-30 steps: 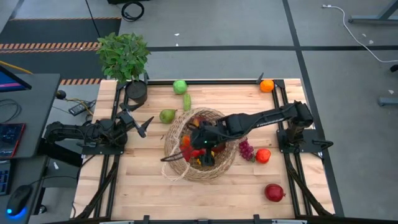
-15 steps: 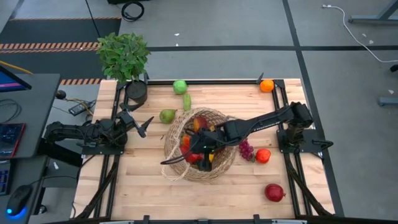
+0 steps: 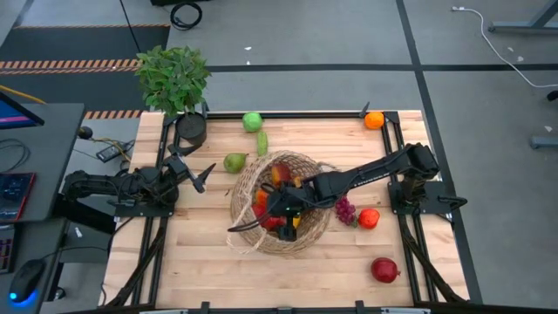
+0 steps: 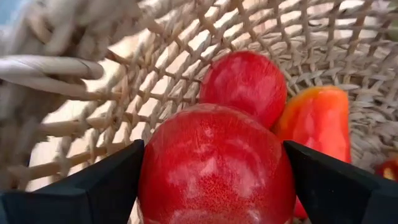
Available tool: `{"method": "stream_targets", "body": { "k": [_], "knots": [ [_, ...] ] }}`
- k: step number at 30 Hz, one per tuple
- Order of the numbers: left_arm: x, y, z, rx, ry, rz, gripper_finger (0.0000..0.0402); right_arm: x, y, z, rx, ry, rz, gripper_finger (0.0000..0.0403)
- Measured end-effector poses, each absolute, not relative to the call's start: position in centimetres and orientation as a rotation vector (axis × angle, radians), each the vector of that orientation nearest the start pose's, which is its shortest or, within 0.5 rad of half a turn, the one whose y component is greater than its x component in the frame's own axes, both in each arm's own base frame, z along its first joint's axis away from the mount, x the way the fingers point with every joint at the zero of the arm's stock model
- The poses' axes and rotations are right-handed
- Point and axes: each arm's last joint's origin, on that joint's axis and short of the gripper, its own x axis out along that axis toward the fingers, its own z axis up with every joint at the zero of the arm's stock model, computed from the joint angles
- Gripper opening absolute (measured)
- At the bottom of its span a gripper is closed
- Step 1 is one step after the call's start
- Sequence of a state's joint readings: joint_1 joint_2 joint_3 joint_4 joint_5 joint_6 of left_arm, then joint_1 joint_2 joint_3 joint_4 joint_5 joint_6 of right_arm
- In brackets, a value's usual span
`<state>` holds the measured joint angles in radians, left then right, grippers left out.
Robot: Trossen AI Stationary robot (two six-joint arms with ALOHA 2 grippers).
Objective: Build produce basket
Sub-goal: Put the top red apple into the woven basket
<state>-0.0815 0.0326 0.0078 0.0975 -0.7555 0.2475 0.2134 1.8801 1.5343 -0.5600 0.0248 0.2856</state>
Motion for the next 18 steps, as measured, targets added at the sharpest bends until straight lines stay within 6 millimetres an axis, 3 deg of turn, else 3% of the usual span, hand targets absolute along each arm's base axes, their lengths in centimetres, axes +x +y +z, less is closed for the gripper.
{"method": "stream_targets", "body": {
  "k": [18],
  "knots": [
    [9.25, 1.23, 17.24, 0.208, 0.016, 0.678, 0.0388, 40.72, 8.02, 24.31, 0.162, 0.836, 0.068, 0.0374]
  ]
}}
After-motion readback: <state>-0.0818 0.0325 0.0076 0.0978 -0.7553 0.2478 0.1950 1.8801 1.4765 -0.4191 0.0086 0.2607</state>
